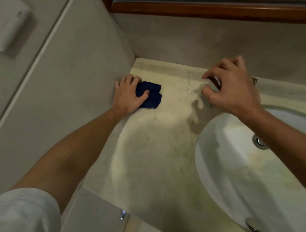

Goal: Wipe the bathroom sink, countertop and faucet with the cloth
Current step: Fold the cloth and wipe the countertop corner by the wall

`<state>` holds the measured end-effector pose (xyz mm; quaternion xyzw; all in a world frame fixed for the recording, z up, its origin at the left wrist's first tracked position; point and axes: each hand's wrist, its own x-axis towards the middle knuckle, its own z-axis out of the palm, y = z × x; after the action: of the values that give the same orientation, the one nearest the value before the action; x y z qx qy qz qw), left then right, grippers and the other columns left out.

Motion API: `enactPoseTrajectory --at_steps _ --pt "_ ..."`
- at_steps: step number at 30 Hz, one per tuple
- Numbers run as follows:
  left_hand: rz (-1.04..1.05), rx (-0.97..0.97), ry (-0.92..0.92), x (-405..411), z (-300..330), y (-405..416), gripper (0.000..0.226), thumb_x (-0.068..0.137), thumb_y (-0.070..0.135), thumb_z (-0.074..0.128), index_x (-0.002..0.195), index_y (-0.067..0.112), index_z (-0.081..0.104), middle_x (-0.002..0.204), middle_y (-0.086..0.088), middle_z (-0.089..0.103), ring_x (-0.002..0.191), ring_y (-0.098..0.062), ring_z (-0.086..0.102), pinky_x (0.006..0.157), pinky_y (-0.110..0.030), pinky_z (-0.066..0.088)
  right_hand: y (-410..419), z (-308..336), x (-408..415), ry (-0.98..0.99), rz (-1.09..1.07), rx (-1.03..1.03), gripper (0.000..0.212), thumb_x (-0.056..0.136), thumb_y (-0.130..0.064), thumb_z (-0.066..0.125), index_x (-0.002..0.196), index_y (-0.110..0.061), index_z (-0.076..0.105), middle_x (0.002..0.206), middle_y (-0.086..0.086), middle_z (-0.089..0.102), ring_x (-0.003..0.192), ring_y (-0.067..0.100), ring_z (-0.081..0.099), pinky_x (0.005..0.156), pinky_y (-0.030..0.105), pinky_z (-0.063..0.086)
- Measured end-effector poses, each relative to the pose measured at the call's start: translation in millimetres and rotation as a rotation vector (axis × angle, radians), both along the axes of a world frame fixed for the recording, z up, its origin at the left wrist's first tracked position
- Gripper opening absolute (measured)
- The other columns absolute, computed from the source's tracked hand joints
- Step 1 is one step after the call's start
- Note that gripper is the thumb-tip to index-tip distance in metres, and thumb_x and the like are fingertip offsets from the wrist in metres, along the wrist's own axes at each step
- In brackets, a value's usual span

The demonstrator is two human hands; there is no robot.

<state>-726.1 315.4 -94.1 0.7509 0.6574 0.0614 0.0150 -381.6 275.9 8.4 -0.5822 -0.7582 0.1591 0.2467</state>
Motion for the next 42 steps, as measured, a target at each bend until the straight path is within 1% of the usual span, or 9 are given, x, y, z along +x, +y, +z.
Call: enactPoseTrajectory --at_steps 8,13,17,23,26,29,35,38,42 --pt "0.221 -0.025 -0.007 -23.3 4.1 -148.3 0.049 0.09 0.057 0.044 0.115 0.018 0.059 0.115 -0.003 0.058 0.106 -0.027 0.05 0.09 -0.039 0.031 0.0 -0.1 1.4 0.007 0.046 0.008 0.047 0.083 -0.044 0.054 0.116 -0.017 0.074 0.112 0.006 0.061 0.119 0.035 0.043 0.095 0.043 0.046" --pt "0.499 -0.041 0.011 -13.0 2.6 -235.3 0.054 0.092 0.062 0.041 0.121 0.019 0.056 0.118 -0.004 0.057 0.111 -0.028 0.05 0.095 -0.045 0.034 -4.0 3.5 0.8 0.014 0.047 -0.005 0.044 0.086 -0.042 0.055 0.117 -0.017 0.073 0.116 0.007 0.061 0.124 0.036 0.041 0.099 0.041 0.043" --pt "0.696 -0.092 0.027 32.8 6.2 -274.2 0.069 0.091 0.075 0.039 0.127 0.017 0.052 0.123 -0.005 0.053 0.113 -0.029 0.047 0.095 -0.045 0.035 -6.3 6.5 0.7 -0.037 0.049 -0.015 0.042 0.088 -0.041 0.058 0.119 -0.016 0.071 0.123 0.01 0.06 0.127 0.038 0.04 0.099 0.045 0.043" --pt "0.869 -0.146 0.007 156.9 13.6 -329.7 0.081 0.082 0.085 0.043 0.122 0.015 0.052 0.112 -0.005 0.053 0.102 -0.029 0.048 0.085 -0.044 0.037 -9.6 12.0 3.3 -0.038 0.048 -0.04 0.044 0.086 -0.041 0.056 0.117 -0.015 0.072 0.121 0.011 0.06 0.127 0.039 0.04 0.097 0.047 0.045" --pt "0.859 -0.167 -0.003 225.4 15.3 -353.0 0.079 0.078 0.087 0.044 0.113 0.017 0.052 0.106 -0.003 0.052 0.096 -0.028 0.049 0.08 -0.044 0.04 -10.9 12.3 5.1 -0.039 0.051 -0.052 0.045 0.087 -0.042 0.056 0.119 -0.015 0.071 0.125 0.012 0.059 0.13 0.039 0.04 0.099 0.048 0.045" --pt "0.795 -0.208 -0.028 276.9 17.6 -370.8 0.082 0.078 0.091 0.04 0.116 0.019 0.052 0.111 -0.003 0.054 0.099 -0.028 0.051 0.086 -0.046 0.044 -10.6 13.2 5.0 -0.05 0.052 -0.058 0.045 0.087 -0.042 0.056 0.12 -0.015 0.071 0.126 0.012 0.059 0.13 0.039 0.039 0.099 0.047 0.045" --pt "0.764 -0.215 -0.12 284.8 13.0 -378.3 0.085 0.076 0.087 0.048 0.131 0.023 0.053 0.131 0.002 0.052 0.122 -0.024 0.048 0.102 -0.045 0.041 -9.4 11.3 4.7 -0.041 0.044 -0.068 0.043 0.087 -0.04 0.056 0.119 -0.016 0.072 0.124 0.011 0.059 0.129 0.038 0.04 0.1 0.045 0.045" --pt "0.657 -0.159 -0.184 272.5 6.8 -375.1 0.064 0.077 0.076 0.058 0.109 0.021 0.061 0.109 0.007 0.057 0.106 -0.018 0.055 0.097 -0.039 0.041 -8.3 11.1 4.7 -0.024 0.046 -0.069 0.041 0.086 -0.038 0.055 0.117 -0.017 0.072 0.121 0.009 0.059 0.128 0.036 0.041 0.099 0.043 0.047" --pt "0.5 -0.09 -0.274 238.6 11.1 -348.4 0.043 0.075 0.064 0.063 0.081 0.021 0.059 0.079 0.008 0.057 0.077 -0.015 0.057 0.083 -0.034 0.039 -6.6 11.1 5.4 0.0 0.036 -0.072 0.039 0.085 -0.035 0.055 0.115 -0.017 0.073 0.117 0.008 0.06 0.126 0.035 0.042 0.096 0.042 0.047"
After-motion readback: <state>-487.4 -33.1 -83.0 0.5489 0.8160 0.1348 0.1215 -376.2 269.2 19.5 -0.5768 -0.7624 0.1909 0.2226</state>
